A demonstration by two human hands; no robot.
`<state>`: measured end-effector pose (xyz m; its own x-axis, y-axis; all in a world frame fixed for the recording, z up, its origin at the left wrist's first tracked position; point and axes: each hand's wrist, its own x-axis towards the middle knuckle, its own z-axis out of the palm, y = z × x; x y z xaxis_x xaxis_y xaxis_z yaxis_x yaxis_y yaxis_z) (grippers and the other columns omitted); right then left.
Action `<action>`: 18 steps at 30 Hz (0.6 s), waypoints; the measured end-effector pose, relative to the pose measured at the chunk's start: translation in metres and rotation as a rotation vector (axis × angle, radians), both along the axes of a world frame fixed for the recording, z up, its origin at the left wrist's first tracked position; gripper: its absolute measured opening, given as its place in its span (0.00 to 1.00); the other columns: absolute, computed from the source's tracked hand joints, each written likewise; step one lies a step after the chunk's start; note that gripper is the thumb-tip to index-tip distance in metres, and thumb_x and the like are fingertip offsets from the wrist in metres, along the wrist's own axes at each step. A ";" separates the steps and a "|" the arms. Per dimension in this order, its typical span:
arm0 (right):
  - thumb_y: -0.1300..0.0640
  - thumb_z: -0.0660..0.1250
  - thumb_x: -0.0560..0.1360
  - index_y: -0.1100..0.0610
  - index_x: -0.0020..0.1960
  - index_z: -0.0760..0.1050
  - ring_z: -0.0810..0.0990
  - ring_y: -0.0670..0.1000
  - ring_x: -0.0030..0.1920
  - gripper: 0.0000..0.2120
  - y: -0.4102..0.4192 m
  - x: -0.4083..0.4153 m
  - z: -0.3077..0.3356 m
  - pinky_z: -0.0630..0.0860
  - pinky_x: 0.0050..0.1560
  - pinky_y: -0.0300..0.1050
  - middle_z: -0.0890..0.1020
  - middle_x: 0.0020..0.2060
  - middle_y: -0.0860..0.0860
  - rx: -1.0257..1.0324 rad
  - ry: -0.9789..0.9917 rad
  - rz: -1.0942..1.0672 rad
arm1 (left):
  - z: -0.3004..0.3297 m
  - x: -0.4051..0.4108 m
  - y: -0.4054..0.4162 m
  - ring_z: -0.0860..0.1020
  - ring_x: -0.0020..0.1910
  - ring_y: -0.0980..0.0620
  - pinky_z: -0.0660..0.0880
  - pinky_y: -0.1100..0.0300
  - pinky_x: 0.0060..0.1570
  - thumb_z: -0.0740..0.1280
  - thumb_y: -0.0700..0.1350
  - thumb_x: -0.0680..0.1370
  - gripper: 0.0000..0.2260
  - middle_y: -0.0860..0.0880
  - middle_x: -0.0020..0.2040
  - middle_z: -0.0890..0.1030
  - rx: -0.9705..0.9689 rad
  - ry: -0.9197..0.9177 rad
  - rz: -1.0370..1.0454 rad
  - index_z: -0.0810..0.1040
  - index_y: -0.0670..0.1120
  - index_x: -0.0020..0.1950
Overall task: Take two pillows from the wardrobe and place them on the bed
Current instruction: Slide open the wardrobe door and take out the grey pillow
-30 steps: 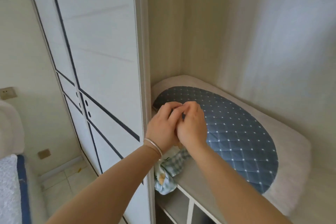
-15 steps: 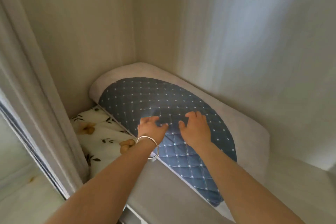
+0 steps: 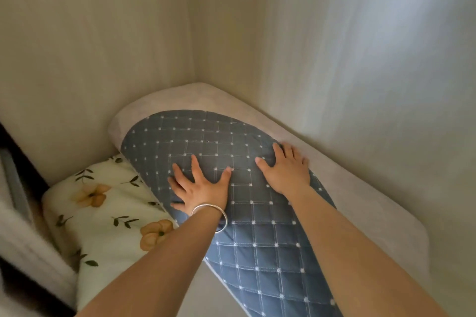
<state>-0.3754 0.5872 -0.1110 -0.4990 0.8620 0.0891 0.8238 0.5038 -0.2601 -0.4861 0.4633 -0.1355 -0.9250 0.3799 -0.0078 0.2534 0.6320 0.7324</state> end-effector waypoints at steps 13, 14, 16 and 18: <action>0.26 0.55 0.66 0.56 0.72 0.59 0.67 0.61 0.67 0.45 0.081 -0.018 0.018 0.65 0.65 0.55 0.68 0.69 0.58 -0.109 0.045 -0.081 | -0.017 -0.015 -0.001 0.61 0.69 0.33 0.57 0.41 0.69 0.71 0.71 0.57 0.57 0.35 0.72 0.58 0.183 -0.502 0.447 0.41 0.56 0.75; 0.25 0.56 0.65 0.58 0.70 0.61 0.70 0.60 0.65 0.46 0.085 -0.020 0.020 0.68 0.62 0.54 0.71 0.67 0.58 -0.142 0.069 -0.087 | -0.018 -0.016 -0.001 0.62 0.69 0.33 0.58 0.41 0.69 0.71 0.72 0.55 0.59 0.34 0.71 0.59 0.195 -0.530 0.462 0.41 0.55 0.75; 0.25 0.57 0.64 0.59 0.67 0.65 0.75 0.60 0.61 0.46 0.088 -0.025 0.021 0.72 0.56 0.51 0.76 0.62 0.58 -0.165 0.110 -0.110 | -0.024 -0.020 0.000 0.63 0.69 0.33 0.58 0.41 0.70 0.71 0.73 0.50 0.63 0.35 0.71 0.62 0.255 -0.576 0.492 0.44 0.53 0.75; 0.25 0.56 0.64 0.60 0.64 0.68 0.77 0.60 0.57 0.45 0.088 -0.029 0.021 0.72 0.52 0.50 0.78 0.58 0.57 -0.125 0.118 -0.135 | -0.027 -0.023 0.000 0.67 0.67 0.35 0.60 0.41 0.70 0.70 0.75 0.42 0.66 0.37 0.69 0.67 0.322 -0.618 0.524 0.52 0.48 0.74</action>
